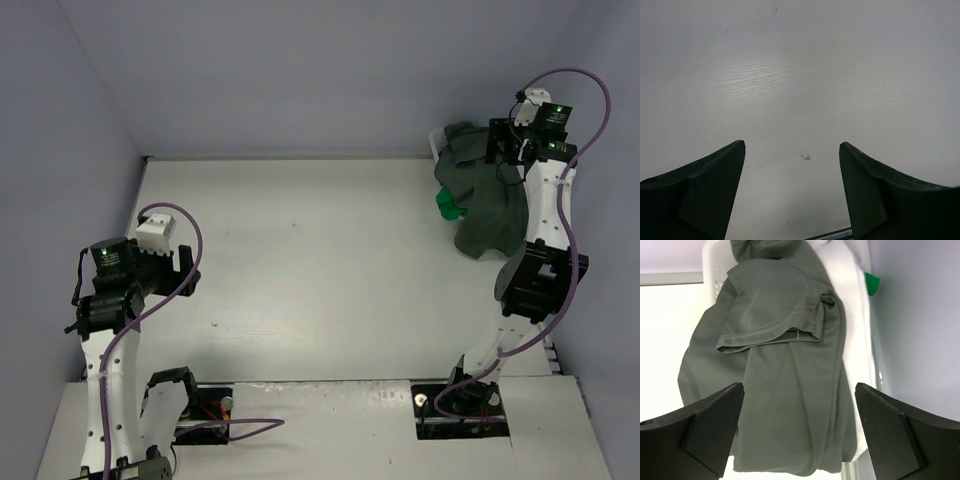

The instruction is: Fold and stack the t-shirts

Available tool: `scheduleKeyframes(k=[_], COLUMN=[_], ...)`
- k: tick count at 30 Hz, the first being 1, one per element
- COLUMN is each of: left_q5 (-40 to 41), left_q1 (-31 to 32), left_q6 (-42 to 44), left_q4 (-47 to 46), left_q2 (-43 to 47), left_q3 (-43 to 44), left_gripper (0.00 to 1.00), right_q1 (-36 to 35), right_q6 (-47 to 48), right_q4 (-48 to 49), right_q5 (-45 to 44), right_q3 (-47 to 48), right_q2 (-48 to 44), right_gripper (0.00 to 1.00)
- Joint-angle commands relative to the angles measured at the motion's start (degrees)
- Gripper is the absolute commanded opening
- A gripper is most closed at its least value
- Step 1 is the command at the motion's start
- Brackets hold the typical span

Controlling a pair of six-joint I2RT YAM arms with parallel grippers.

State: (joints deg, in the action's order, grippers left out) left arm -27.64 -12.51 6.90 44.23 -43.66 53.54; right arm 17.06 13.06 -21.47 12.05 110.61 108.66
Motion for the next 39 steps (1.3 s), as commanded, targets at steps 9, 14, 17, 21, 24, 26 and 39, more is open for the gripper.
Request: scheduleKeyframes(k=[9, 14, 17, 21, 24, 26, 39], left_q5=[-1.1, -1.1, -1.0, -1.0, -1.0, -1.0, -0.6], left_q1=[-0.5, -0.5, -0.5, -0.5, -0.5, -0.5, -0.4], left_q6=[0.6, 0.6, 0.6, 0.5, 0.4, 0.4, 0.4], left_q4=[-2.6, -2.7, -2.7, -2.7, -2.6, -2.5, -2.5], left_q2=[0.0, -0.3, 0.0, -0.2, -0.8, -1.2, -0.8], left_q3=[1.2, 1.1, 1.0, 1.0, 1.1, 1.3, 1.1], left_gripper=[0.7, 0.7, 0.7, 0.7, 0.7, 0.7, 0.7], right_q1=[0.0, -0.1, -0.1, -0.8, -1.3, -1.3, -2.1], right_q6=[0.5, 0.0, -0.1, 0.0, 0.3, 1.1, 3.0], right_q4=[1.5, 1.9, 2.8, 4.7, 4.6, 4.7, 5.8], right_q5=[5.5, 5.6, 5.6, 4.8, 4.3, 5.0, 9.1], right_q3=[3.9, 4.7, 4.2, 3.4, 3.6, 2.9, -8.1], right_q2=[5.1, 6.7, 7.1, 7.1, 7.5, 7.5, -0.8], right_gripper=[0.87, 0.84, 0.82, 0.75, 0.57, 0.37, 0.0])
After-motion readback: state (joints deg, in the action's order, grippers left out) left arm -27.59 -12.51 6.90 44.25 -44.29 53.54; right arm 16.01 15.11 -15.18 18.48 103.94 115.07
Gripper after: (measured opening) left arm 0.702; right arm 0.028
